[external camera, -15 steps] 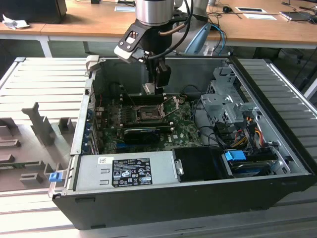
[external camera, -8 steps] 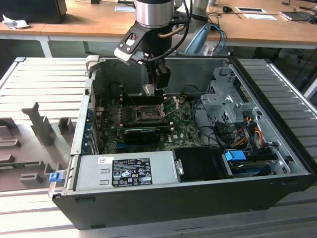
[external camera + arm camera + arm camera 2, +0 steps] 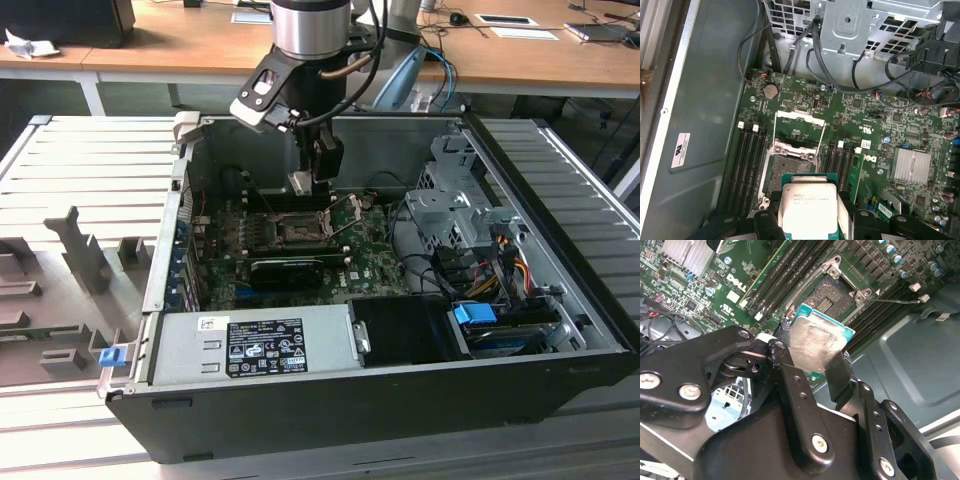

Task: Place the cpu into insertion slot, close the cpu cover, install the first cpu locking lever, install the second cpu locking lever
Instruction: 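Place the cpu into insertion slot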

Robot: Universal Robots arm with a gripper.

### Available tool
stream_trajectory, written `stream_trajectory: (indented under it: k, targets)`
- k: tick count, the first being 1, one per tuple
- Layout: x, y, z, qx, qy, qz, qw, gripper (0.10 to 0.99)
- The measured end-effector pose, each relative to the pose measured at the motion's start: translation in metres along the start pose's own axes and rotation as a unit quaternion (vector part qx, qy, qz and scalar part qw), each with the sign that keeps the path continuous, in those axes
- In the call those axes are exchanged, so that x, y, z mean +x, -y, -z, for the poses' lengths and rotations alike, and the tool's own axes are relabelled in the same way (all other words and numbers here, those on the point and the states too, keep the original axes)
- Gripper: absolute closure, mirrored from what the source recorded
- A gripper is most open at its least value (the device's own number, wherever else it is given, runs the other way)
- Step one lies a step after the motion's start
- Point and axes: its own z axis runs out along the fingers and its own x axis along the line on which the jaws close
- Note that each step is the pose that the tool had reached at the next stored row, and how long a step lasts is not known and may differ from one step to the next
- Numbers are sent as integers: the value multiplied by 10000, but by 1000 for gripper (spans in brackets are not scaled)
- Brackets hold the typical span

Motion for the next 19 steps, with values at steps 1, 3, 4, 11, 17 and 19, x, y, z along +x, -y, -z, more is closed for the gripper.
stream_trajectory:
  k: [1,3,4,11,17,19]
  targets:
    - [0,0,-5,0,0,-6,10000,561]
    - [0,1,-12,0,1,-13,10000,561]
    - [0,1,-15,-1,1,-14,10000,561]
    - [-1,4,-42,-1,2,-26,10000,561]
    - [-2,6,-73,-1,3,-40,10000,561]
    - [-2,7,-84,-1,4,-46,10000,561]
